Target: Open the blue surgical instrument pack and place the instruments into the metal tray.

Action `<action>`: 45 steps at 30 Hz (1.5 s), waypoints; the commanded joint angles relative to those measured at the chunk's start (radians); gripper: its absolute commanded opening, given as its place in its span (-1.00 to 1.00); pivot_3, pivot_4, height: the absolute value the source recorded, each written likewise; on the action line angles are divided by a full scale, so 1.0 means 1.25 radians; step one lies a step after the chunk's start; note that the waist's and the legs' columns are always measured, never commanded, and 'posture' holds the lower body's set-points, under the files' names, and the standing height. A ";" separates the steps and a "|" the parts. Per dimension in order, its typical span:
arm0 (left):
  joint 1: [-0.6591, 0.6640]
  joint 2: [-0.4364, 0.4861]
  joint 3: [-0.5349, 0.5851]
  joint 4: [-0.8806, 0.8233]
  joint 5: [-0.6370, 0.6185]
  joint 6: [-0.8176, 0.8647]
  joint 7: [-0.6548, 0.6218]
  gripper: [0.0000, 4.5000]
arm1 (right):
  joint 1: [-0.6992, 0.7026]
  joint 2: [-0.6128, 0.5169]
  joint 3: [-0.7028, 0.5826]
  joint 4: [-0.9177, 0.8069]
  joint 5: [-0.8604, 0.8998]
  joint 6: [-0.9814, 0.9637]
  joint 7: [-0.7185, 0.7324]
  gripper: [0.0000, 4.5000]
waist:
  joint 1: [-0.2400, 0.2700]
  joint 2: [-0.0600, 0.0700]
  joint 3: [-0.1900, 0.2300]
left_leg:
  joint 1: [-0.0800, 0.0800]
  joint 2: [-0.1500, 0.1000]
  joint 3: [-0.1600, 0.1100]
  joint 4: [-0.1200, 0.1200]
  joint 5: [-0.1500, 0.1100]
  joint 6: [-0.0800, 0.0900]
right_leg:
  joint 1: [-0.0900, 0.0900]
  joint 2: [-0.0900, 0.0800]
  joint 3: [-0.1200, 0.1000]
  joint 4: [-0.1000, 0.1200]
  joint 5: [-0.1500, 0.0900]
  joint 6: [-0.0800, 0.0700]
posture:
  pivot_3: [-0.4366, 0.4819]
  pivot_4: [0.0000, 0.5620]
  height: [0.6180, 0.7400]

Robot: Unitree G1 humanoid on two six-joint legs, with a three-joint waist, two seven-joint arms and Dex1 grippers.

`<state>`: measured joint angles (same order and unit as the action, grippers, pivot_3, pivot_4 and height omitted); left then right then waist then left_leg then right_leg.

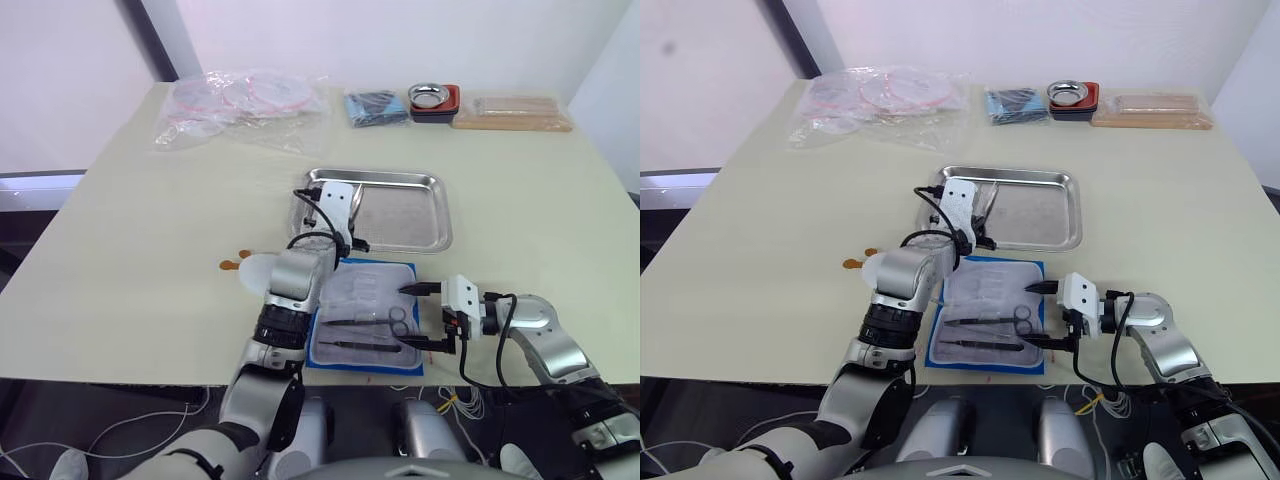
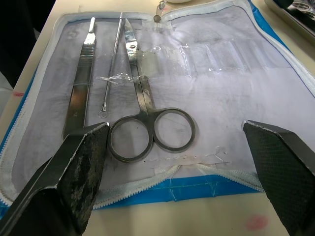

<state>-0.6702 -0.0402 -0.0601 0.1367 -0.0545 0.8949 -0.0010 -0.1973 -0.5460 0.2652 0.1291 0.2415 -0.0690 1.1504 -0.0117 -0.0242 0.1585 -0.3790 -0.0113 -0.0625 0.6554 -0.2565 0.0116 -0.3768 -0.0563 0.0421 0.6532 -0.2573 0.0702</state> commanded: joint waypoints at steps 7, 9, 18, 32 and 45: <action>-0.022 -0.003 0.002 0.031 0.018 -0.036 0.015 -0.98 | 0.033 -0.004 0.030 0.050 -0.046 0.032 -0.004 1.00 | 0.000 0.000 0.000 | 0.000 0.000 0.000 0.000 0.001 -0.001 | 0.000 0.000 0.000 0.000 0.000 0.000 | -0.05 -0.47 1.00; -0.021 -0.002 0.002 0.030 0.022 -0.039 0.019 -0.61 | 0.033 -0.004 0.030 0.050 -0.046 0.031 -0.004 1.00 | 0.000 0.000 0.000 | 0.000 0.000 0.000 0.000 0.001 -0.001 | 0.000 0.000 0.000 0.000 0.000 0.000 | -0.05 -0.47 1.00; -0.024 -0.003 0.012 0.032 0.031 -0.048 0.026 0.04 | 0.032 -0.002 0.029 0.053 -0.046 0.030 -0.006 1.00 | 0.000 0.000 0.000 | 0.000 0.000 -0.001 0.000 0.001 -0.001 | 0.000 0.000 0.000 0.000 0.000 0.000 | -0.05 -0.47 1.00; 0.006 0.120 -0.039 -0.052 -0.008 -0.221 -0.211 0.04 | 0.028 0.001 0.030 0.059 -0.046 0.028 -0.005 1.00 | -0.001 0.000 0.000 | 0.000 0.000 -0.001 0.000 0.001 -0.002 | 0.000 0.000 0.000 0.000 0.000 0.000 | -0.05 -0.47 1.00; 0.147 0.351 0.002 -0.191 -0.179 -0.398 -0.622 0.04 | 0.030 0.000 0.026 0.061 -0.047 0.024 -0.004 1.00 | -0.003 0.001 0.000 | 0.000 0.002 0.000 -0.001 0.001 -0.002 | 0.000 0.000 -0.001 -0.001 0.000 -0.001 | -0.05 -0.47 1.00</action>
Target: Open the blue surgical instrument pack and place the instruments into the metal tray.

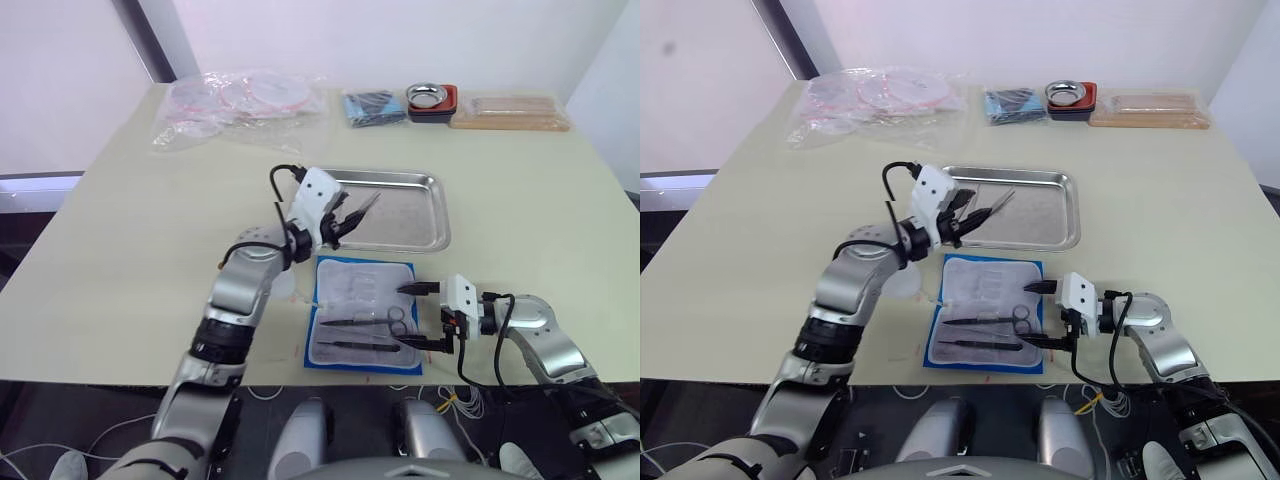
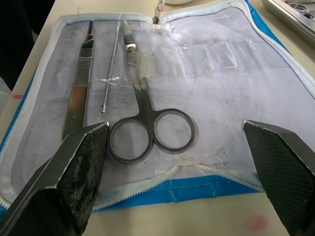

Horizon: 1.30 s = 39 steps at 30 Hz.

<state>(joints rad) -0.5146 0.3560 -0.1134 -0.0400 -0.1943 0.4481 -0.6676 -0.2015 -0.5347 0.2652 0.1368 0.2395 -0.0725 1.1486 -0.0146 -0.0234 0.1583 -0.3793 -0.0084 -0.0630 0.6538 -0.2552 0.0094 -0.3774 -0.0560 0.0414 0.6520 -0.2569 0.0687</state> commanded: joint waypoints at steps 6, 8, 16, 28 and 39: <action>0.109 0.176 0.112 -0.041 -0.143 -0.121 -0.274 0.04 | 0.035 -0.007 0.024 0.053 -0.045 0.026 -0.004 1.00 | 0.000 0.000 0.000 | 0.000 0.001 0.000 0.000 0.000 0.000 | 0.000 0.000 0.000 -0.001 0.001 -0.002 | -0.05 -0.47 1.00; 0.140 0.248 0.136 -0.040 -0.182 -0.104 -0.365 0.04 | 0.036 -0.007 0.023 0.054 -0.045 0.025 -0.004 1.00 | -0.001 0.000 0.000 | 0.000 0.002 0.001 0.000 0.000 0.000 | 0.000 0.000 0.000 -0.002 0.001 -0.002 | -0.05 -0.47 1.00; 0.228 0.418 0.191 -0.030 -0.256 -0.176 -0.632 0.95 | 0.039 -0.005 0.021 0.052 -0.044 0.026 -0.002 1.00 | 0.000 0.001 0.000 | 0.000 0.004 0.001 -0.001 0.000 0.000 | 0.000 0.001 -0.001 -0.004 -0.001 -0.006 | -0.05 -0.47 1.00; 0.231 0.433 0.177 -0.067 -0.303 -0.216 -0.711 0.95 | 0.040 -0.024 0.007 0.041 -0.037 0.029 0.009 1.00 | 0.002 0.001 0.001 | 0.000 0.006 0.002 -0.002 0.000 0.000 | 0.000 0.001 -0.001 -0.005 -0.001 -0.008 | -0.05 -0.47 1.00; 0.222 0.396 0.168 -0.089 -0.358 -0.214 -0.727 0.95 | 0.064 -0.055 -0.023 -0.017 -0.013 0.040 0.011 1.00 | 0.005 0.004 0.003 | -0.002 0.006 0.002 -0.002 0.000 0.001 | -0.001 0.001 -0.001 -0.006 0.000 -0.007 | -0.05 -0.47 1.00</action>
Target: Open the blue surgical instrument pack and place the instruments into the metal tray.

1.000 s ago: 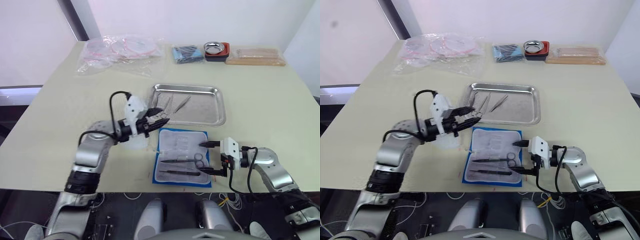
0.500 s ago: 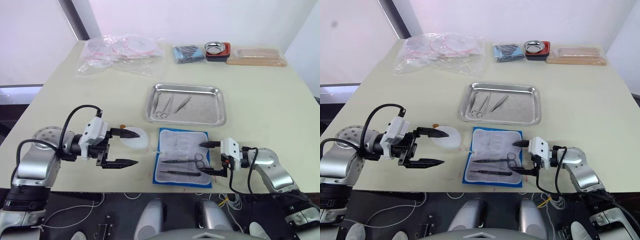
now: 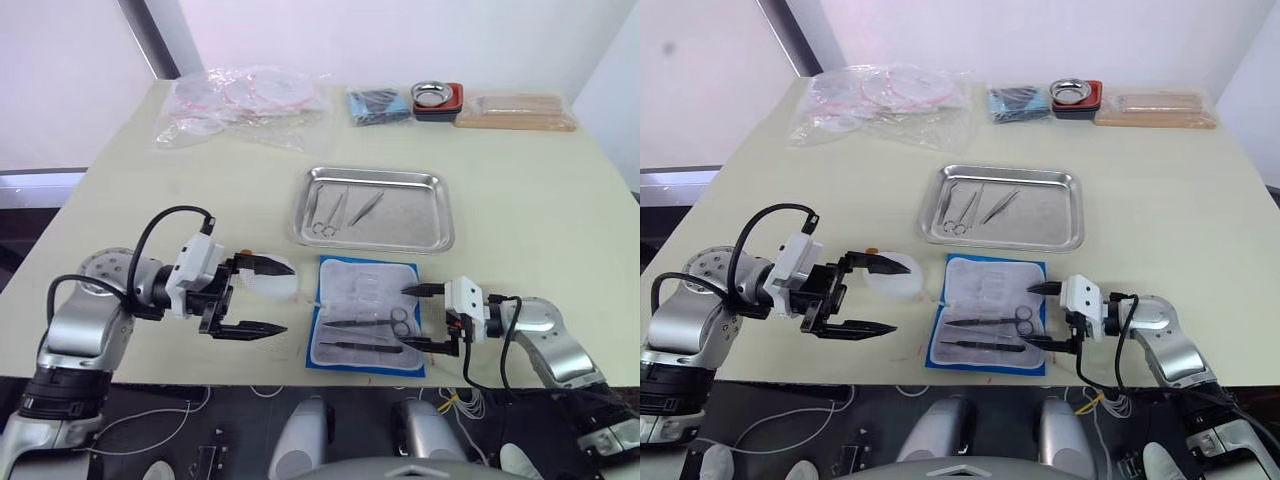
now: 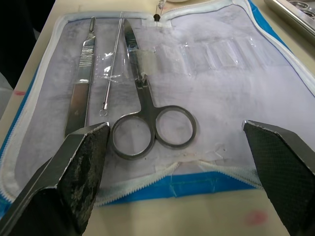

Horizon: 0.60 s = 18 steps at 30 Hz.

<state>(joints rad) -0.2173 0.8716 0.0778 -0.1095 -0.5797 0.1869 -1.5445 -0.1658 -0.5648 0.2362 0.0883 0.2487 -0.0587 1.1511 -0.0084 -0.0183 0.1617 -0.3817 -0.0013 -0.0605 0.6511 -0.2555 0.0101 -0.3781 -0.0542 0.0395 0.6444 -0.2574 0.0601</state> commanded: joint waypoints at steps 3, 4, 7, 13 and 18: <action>-0.017 -0.021 0.012 -0.034 -0.063 -0.001 -0.033 0.95 | 0.039 -0.034 -0.002 0.013 -0.016 0.033 0.009 1.00 | -0.001 0.000 0.000 | 0.000 0.000 0.000 0.000 0.000 0.000 | 0.000 0.000 0.000 0.000 0.000 0.000 | -0.05 -0.47 1.00; -0.017 -0.021 0.010 -0.034 -0.063 -0.002 -0.034 0.95 | 0.041 -0.033 -0.007 0.004 -0.010 0.036 0.005 1.00 | -0.002 0.000 0.000 | 0.000 0.000 0.000 0.000 0.000 0.000 | 0.000 0.000 0.000 0.000 0.000 0.000 | -0.05 -0.47 1.00; -0.021 -0.023 0.003 -0.033 -0.060 -0.005 -0.033 0.95 | 0.042 -0.031 -0.020 -0.019 -0.001 0.036 -0.003 1.00 | -0.003 0.001 0.001 | 0.000 0.000 0.000 0.000 0.000 0.000 | 0.000 0.001 0.000 0.000 0.000 0.000 | -0.05 -0.47 1.00; -0.018 -0.044 -0.035 -0.046 -0.033 -0.030 -0.025 0.95 | 0.067 -0.036 -0.066 -0.102 0.061 0.050 0.009 1.00 | -0.003 0.004 0.004 | -0.001 0.001 0.000 0.000 0.000 0.000 | 0.000 0.001 0.000 0.000 0.000 0.001 | -0.05 -0.47 1.00; -0.019 -0.060 -0.062 -0.045 -0.011 -0.038 -0.006 0.95 | 0.079 -0.055 -0.094 -0.174 0.110 0.075 0.012 1.00 | -0.004 0.006 0.007 | -0.002 0.001 0.000 0.000 0.000 0.000 | -0.002 0.002 0.000 0.000 0.001 0.002 | -0.05 -0.47 1.00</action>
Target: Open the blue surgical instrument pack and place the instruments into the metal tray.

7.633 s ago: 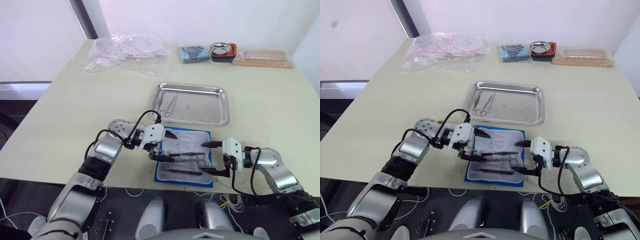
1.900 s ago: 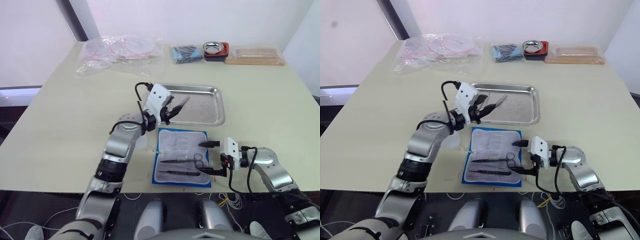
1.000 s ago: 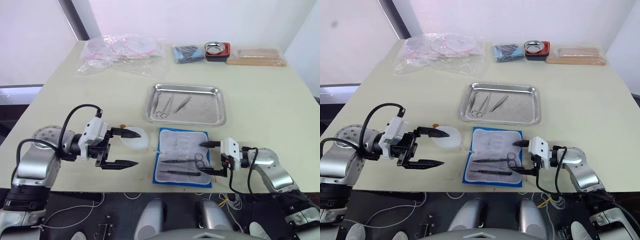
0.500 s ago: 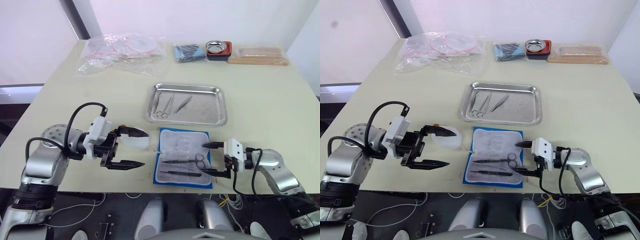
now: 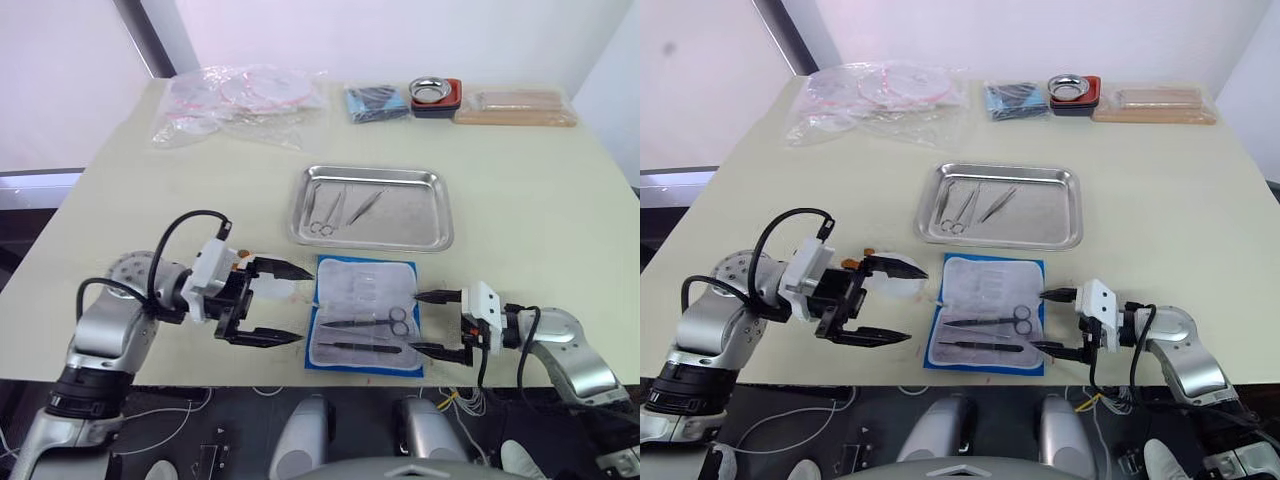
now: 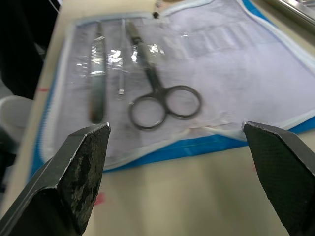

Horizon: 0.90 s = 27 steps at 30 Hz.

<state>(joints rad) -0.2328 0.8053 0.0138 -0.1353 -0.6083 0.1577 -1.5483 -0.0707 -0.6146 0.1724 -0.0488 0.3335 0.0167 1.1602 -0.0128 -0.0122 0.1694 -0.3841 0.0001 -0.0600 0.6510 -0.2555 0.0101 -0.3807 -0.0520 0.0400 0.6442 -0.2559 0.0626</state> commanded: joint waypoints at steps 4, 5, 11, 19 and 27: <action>0.001 -0.030 -0.053 -0.017 0.065 -0.041 0.016 0.95 | 0.006 -0.043 -0.070 -0.139 0.072 0.056 0.002 1.00 | 0.000 0.002 0.003 | 0.000 0.000 0.001 0.000 0.000 0.000 | 0.000 0.000 0.001 0.000 0.000 0.000 | -0.05 -0.47 1.00; 0.001 -0.036 -0.060 -0.013 0.078 -0.047 0.024 0.95 | 0.007 -0.050 -0.075 -0.154 0.078 0.066 -0.001 1.00 | 0.000 0.002 0.003 | 0.000 0.000 0.001 0.000 0.000 0.000 | 0.000 0.000 0.000 0.000 0.000 0.000 | -0.05 -0.47 1.00; -0.004 -0.081 -0.102 0.064 0.157 -0.135 0.039 0.95 | 0.015 -0.098 -0.129 -0.270 0.135 0.140 -0.018 1.00 | 0.001 0.002 0.004 | -0.001 0.000 0.000 0.000 0.000 0.000 | 0.000 0.000 0.000 0.000 0.000 0.001 | -0.05 -0.47 1.00; -0.023 -0.130 -0.138 0.172 0.209 -0.219 0.037 0.95 | 0.013 -0.137 -0.194 -0.346 0.201 0.205 -0.034 1.00 | 0.001 0.001 0.005 | -0.001 0.000 0.001 0.000 0.000 0.000 | 0.000 0.000 0.000 0.000 0.000 0.001 | -0.05 -0.47 1.00; -0.064 -0.168 -0.187 0.281 0.260 -0.299 0.015 0.95 | -0.007 -0.149 -0.208 -0.390 0.231 0.257 -0.056 1.00 | 0.000 0.000 0.006 | -0.001 0.000 0.000 0.001 0.000 0.000 | 0.000 0.000 0.000 0.000 0.000 0.001 | -0.05 -0.47 1.00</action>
<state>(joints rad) -0.2992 0.5980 -0.2131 0.2005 -0.2950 -0.1891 -1.5235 -0.0622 -0.7900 -0.0534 -0.4892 0.5873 0.3253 1.1002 -0.0125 -0.0120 0.1767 -0.3855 0.0003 -0.0598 0.6518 -0.2555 0.0101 -0.3813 -0.0515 0.0399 0.6442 -0.2553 0.0635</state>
